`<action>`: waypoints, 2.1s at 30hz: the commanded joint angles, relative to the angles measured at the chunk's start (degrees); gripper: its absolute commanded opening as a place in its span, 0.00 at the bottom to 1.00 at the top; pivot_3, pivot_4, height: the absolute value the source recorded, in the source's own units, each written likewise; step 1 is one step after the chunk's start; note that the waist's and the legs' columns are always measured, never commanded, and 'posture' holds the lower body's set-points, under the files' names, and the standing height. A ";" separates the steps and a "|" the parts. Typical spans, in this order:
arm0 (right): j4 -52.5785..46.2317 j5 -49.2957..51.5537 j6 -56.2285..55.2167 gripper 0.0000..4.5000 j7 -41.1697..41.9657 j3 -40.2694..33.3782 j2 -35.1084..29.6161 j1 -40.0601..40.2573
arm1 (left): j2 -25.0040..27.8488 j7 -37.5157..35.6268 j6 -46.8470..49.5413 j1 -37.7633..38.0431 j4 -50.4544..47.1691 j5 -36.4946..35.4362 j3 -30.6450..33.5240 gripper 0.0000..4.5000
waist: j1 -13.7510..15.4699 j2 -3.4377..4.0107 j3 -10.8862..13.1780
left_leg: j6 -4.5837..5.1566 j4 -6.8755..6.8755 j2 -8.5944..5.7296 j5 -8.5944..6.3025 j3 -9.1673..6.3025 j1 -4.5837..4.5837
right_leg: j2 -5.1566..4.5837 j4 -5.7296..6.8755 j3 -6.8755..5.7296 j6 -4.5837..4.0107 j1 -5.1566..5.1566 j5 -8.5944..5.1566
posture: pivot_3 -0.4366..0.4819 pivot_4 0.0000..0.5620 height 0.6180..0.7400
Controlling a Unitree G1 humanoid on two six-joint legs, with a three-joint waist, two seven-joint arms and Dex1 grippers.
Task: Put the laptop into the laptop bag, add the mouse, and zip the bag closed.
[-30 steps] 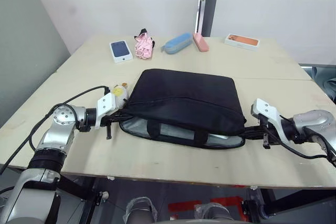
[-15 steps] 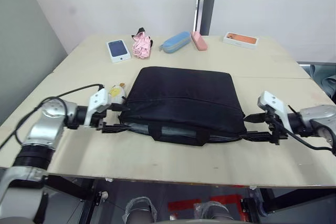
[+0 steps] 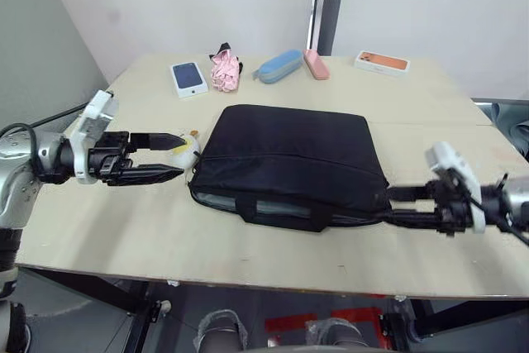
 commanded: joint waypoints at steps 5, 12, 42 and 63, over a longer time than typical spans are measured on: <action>-2.47 -6.87 -2.50 0.01 -9.28 10.94 5.07 -0.89 | 1.46 0.25 0.10 2.37 -8.45 -4.06 2.90 0.80 | -0.35 0.00 -0.01 | -0.03 0.01 0.04 0.00 -0.03 0.09 | 0.03 0.12 0.00 0.02 0.05 -0.01 | 0.48 0.27 1.00; 2.11 -16.08 -3.92 0.01 -16.19 22.15 10.67 -6.56 | 2.20 -1.49 -3.59 3.54 -9.92 -2.01 1.08 0.80 | -0.66 0.01 0.00 | -0.06 -0.03 -0.01 0.00 0.00 0.04 | 0.00 0.05 0.03 0.06 -0.01 -0.03 | 0.48 0.27 1.00; -1.12 -3.28 3.95 0.01 -18.37 21.05 21.29 -17.80 | 1.93 4.63 -0.16 4.66 -5.91 -6.18 4.83 0.80 | -1.29 0.01 -0.02 | -0.18 0.06 0.01 0.04 -0.05 0.12 | 0.05 0.35 0.04 0.08 0.04 -0.04 | 0.48 0.27 1.00; 18.73 -16.93 -3.29 0.01 -11.62 34.66 25.83 -33.74 | 0.50 8.49 1.54 23.91 -8.94 -5.56 19.82 0.80 | -2.36 -0.01 -0.04 | -0.19 0.07 0.04 0.04 -0.12 0.09 | 0.07 0.29 -0.05 0.07 0.04 -0.04 | 0.48 0.27 1.00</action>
